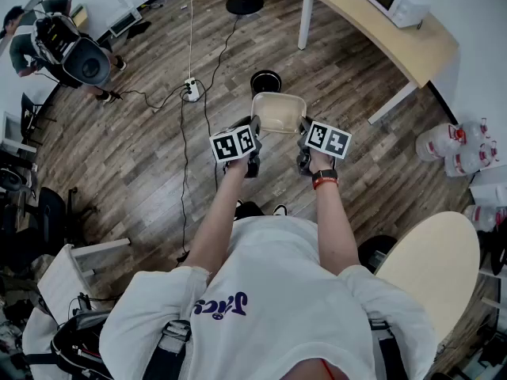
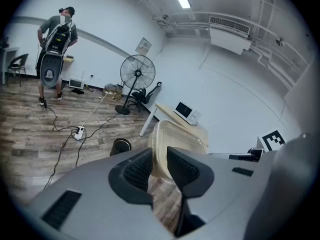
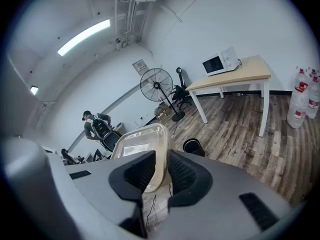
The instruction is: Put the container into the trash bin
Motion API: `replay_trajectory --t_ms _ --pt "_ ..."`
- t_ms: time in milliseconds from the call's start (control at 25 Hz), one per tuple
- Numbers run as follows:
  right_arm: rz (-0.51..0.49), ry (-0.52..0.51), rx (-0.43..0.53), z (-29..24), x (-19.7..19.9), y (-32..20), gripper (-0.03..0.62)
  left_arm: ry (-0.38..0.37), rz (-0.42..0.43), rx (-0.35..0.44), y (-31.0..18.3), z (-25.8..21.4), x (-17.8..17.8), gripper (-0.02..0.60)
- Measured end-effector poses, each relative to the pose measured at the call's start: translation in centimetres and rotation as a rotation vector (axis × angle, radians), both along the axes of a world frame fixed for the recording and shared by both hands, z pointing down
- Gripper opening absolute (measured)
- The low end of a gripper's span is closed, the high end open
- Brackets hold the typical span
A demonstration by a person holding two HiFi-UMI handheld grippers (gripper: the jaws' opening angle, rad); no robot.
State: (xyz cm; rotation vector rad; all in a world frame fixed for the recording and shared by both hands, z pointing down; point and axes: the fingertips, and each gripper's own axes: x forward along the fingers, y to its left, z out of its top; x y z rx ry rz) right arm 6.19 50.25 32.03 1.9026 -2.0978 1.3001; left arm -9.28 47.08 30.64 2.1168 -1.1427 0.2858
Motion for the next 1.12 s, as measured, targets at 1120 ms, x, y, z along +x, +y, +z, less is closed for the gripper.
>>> replay_trajectory --t_ms 1120 --pt "0.010 0.036 -0.136 3.8 0.8 -16.1 0.100 0.014 -0.027 -0.073 -15.8 3.3 0.7 0.103"
